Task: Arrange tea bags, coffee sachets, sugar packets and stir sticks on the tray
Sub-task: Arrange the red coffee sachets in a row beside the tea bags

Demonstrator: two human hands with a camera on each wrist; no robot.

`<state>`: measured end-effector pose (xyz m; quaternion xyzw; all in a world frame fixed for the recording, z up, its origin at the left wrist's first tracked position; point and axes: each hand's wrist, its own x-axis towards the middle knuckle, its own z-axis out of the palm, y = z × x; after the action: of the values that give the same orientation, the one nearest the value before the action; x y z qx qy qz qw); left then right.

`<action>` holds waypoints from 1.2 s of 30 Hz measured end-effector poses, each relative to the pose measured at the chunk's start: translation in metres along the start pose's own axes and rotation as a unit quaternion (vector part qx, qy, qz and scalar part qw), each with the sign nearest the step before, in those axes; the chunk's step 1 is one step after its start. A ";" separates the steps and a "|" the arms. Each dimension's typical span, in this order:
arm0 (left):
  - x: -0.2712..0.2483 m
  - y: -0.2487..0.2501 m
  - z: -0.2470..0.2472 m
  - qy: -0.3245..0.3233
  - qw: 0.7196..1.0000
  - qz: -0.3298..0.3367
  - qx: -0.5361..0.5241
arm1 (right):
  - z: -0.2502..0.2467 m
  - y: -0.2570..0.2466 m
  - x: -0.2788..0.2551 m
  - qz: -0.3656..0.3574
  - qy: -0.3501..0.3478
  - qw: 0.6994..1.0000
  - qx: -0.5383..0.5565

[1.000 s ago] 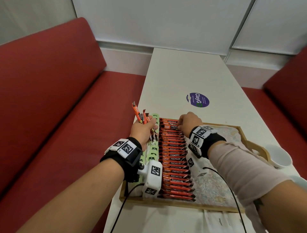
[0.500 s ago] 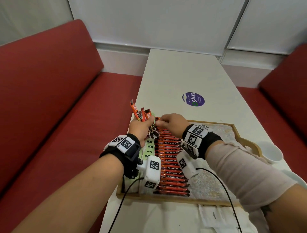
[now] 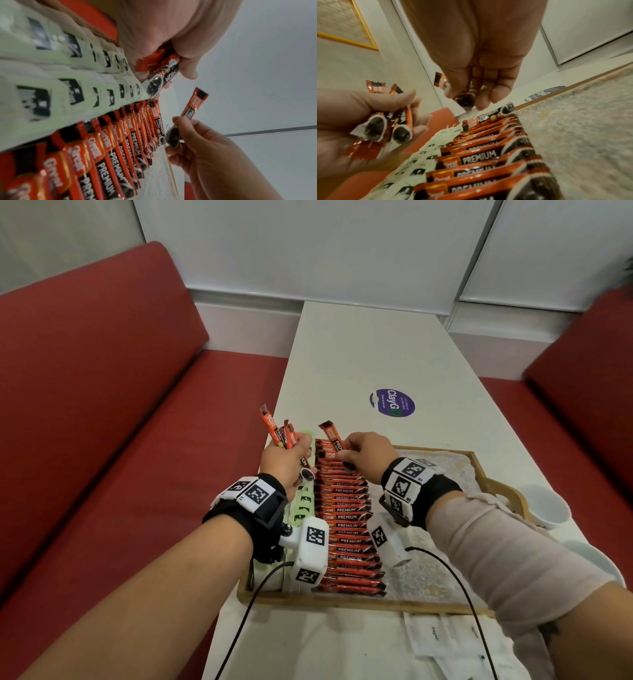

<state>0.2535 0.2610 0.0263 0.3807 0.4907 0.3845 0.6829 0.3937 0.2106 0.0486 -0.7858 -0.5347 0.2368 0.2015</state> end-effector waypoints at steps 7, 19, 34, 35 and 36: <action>0.004 0.000 -0.004 -0.002 1.000 -0.013 -0.016 | -0.004 0.006 0.006 0.025 -0.019 0.994 -0.102; 0.006 -0.002 -0.008 0.000 1.000 -0.014 -0.002 | -0.007 0.008 0.014 -0.003 -0.032 0.977 -0.210; 0.006 -0.002 -0.006 -0.012 1.000 -0.015 0.013 | 0.003 0.012 0.025 -0.003 -0.034 0.975 -0.221; 0.006 -0.003 -0.006 -0.014 1.000 -0.016 0.013 | 0.003 0.013 0.026 -0.005 -0.032 0.975 -0.218; 0.006 -0.003 -0.005 -0.016 1.000 -0.016 0.012 | 0.003 0.014 0.026 -0.008 -0.028 0.976 -0.214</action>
<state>0.2505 0.2663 0.0200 0.3870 0.4907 0.3613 0.6921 0.4107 0.2304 0.0339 -0.7993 -0.5847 0.1377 0.0155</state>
